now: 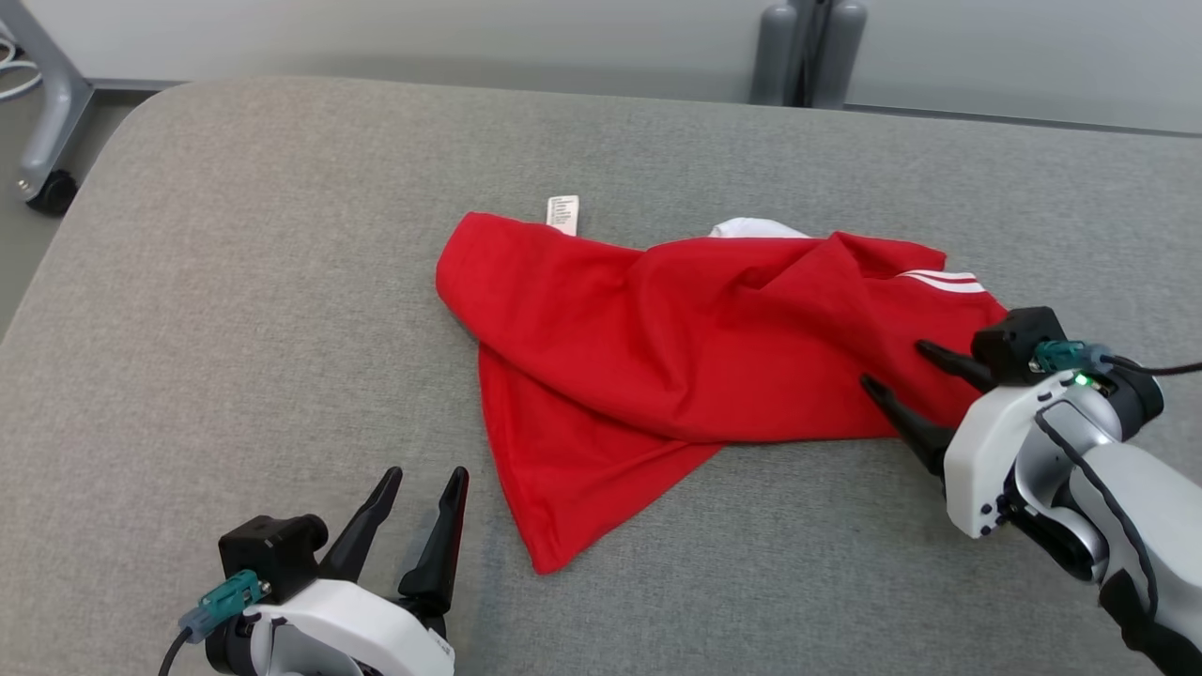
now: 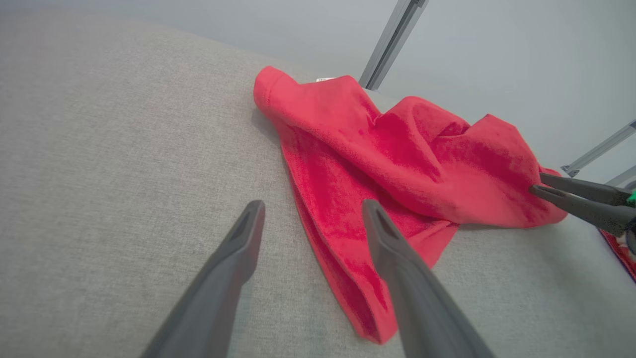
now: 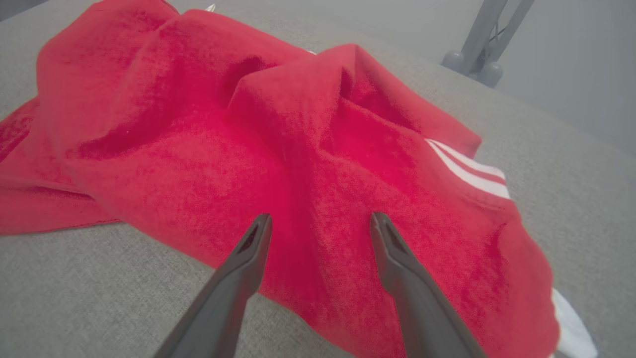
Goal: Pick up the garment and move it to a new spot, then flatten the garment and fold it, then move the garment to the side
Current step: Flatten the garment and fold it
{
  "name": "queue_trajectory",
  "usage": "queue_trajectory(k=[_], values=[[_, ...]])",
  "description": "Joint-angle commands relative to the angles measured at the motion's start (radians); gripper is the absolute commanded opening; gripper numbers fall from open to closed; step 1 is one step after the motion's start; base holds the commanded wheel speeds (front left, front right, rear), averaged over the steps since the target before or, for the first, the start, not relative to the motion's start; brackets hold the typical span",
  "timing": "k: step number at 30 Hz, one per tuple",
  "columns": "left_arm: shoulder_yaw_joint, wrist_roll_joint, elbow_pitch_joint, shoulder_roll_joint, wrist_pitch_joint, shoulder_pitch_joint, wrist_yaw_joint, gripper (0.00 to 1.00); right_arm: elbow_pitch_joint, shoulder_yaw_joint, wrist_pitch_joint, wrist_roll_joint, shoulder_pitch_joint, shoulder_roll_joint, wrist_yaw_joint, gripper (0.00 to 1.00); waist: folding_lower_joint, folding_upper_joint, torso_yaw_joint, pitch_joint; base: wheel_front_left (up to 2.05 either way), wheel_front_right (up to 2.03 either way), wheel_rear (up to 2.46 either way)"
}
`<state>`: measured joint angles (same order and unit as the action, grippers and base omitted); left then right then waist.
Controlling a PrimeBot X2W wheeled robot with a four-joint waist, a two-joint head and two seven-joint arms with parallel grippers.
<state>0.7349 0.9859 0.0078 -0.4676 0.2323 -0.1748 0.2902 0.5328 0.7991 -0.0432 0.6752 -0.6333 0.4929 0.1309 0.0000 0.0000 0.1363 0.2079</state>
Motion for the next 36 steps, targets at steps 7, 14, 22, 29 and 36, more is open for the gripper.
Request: queue_trajectory(k=[7, 14, 22, 29, 36], values=[[-0.002, -0.005, 0.015, 0.007, 0.005, -0.021, -0.008, 1.00, 0.109, 0.049, 0.017, -0.055, -0.094, -0.016, 0.000, 0.35, 0.0000, 0.0000, 0.044, 0.016, 0.00, 0.00, 0.00], [-0.008, -0.006, 0.025, 0.020, 0.012, -0.023, -0.015, 1.00, 0.165, 0.083, 0.013, -0.002, -0.160, -0.018, 0.000, 0.00, 0.0000, 0.0000, 0.068, 0.019, 0.00, 0.00, 0.00], [-0.018, -0.024, 0.012, 0.029, 0.020, -0.028, -0.019, 1.00, 0.105, 0.079, -0.052, 0.099, -0.263, 0.043, 0.000, 0.00, 0.0000, 0.0000, 0.077, 0.028, 0.00, 0.00, 0.00], [-0.008, -0.049, -0.009, 0.043, 0.022, -0.060, -0.026, 1.00, 0.188, 0.034, -0.131, 0.186, -0.397, 0.037, 0.000, 0.00, 0.0000, 0.0000, 0.108, 0.066, 0.00, 0.00, 0.00], [0.019, -0.079, -0.006, 0.072, 0.017, -0.114, -0.046, 1.00, 0.395, 0.053, -0.073, 0.112, -0.506, -0.002, 0.000, 0.00, 0.0000, 0.0000, 0.165, 0.109, 0.00, 0.00, 0.00]])
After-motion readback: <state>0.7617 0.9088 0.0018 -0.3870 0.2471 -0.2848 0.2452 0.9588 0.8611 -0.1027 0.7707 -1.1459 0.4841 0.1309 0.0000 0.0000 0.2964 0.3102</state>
